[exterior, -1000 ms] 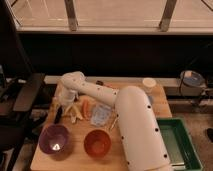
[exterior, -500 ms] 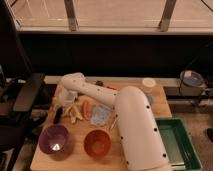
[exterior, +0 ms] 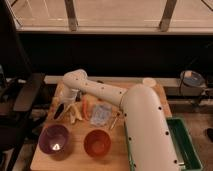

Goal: Place brush in red bowl

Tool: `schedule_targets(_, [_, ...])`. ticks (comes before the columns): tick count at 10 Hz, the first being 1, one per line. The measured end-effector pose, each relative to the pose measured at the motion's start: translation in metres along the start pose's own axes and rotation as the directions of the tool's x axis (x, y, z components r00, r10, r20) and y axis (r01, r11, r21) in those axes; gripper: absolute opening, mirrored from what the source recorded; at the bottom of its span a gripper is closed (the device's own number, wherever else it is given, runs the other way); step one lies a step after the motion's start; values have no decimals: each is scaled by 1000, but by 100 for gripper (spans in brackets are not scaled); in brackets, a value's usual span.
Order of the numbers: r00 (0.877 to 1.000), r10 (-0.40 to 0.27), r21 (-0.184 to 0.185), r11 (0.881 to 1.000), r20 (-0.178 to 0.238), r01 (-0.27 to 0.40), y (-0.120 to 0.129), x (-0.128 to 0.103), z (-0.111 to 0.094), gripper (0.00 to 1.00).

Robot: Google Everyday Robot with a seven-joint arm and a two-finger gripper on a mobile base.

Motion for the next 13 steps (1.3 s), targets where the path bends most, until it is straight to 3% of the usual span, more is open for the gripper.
schedule_targets(1, [999, -11, 39, 999, -40, 12, -9, -4, -32, 0])
schedule_targets(3, [996, -21, 82, 996, -91, 28, -19, -9, -72, 0])
schedule_targets(5, [985, -29, 134, 990, -172, 52, -26, -16, -128, 0])
schedule_targets(8, [966, -9, 174, 983, -259, 56, -2, -20, -181, 0])
schedule_targets(11, [959, 74, 232, 973, -273, -9, 55, -40, -216, 0])
schedule_targets(13, [967, 123, 268, 962, -225, -60, 82, -61, -225, 0])
